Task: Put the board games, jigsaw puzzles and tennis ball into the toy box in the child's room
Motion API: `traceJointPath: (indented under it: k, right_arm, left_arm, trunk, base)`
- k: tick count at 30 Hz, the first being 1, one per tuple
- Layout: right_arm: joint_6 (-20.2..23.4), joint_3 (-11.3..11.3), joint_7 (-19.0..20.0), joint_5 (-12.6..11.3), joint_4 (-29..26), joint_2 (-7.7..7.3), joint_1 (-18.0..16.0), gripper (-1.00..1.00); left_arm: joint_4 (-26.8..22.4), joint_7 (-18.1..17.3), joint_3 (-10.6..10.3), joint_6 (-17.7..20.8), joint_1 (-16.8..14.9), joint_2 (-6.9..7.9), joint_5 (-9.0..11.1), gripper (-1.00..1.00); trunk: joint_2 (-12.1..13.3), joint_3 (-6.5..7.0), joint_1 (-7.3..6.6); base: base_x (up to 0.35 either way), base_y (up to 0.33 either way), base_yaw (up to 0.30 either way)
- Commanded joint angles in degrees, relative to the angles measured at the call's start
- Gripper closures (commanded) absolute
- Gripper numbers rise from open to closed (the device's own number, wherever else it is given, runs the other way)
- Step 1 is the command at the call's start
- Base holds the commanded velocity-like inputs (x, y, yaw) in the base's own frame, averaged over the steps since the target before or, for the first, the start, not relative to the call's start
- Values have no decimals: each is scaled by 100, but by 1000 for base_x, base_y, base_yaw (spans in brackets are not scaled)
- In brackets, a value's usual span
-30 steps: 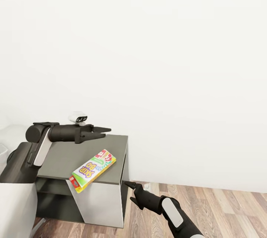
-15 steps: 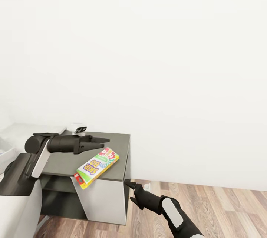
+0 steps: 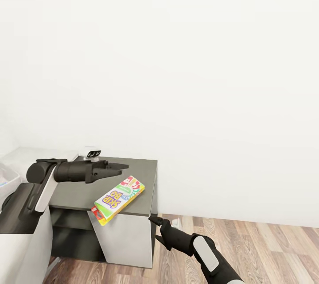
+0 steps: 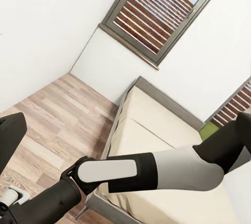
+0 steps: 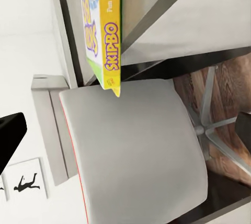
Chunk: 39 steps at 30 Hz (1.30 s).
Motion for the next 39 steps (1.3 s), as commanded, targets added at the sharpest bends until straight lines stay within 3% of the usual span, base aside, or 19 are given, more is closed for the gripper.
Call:
traceJointPath:
  k: [1,7,12,20,27,39]
  right_arm:
    - [18,1,9,-1,-1,0,-3,-100]
    - [19,23,9,3,-1,0,-3,-100]
    - [16,222,39,4,-32,0,-3,-100]
    - [-12,303,374,7,-52,0,-3,-100]
    - [-24,307,619,12,-54,0,-3,-100]
    - [-31,307,832,13,-54,0,-3,-100]
  left_arm:
    - [0,-15,-5,60,-5,5,13,-100]
    - [-7,-25,-5,60,-4,-6,14,-100]
    - [-67,-27,27,60,-29,-50,24,-100]
    - [-120,-20,44,60,-76,-43,214,-100]
    - [-129,-27,231,60,-99,-22,324,-100]
    - [-140,-28,275,60,-101,-13,385,-100]
  trunk:
    - [-45,-25,23]
    - [-286,-133,154]
    - [-486,-223,264]
    - [-807,-366,440]
    - [-807,-366,440]
    - [-807,-366,440]
  base:
    - [0,0,0]
    - [0,0,0]
    - [0,0,0]
    - [0,0,0]
    - [0,0,0]
    - [0,74,0]
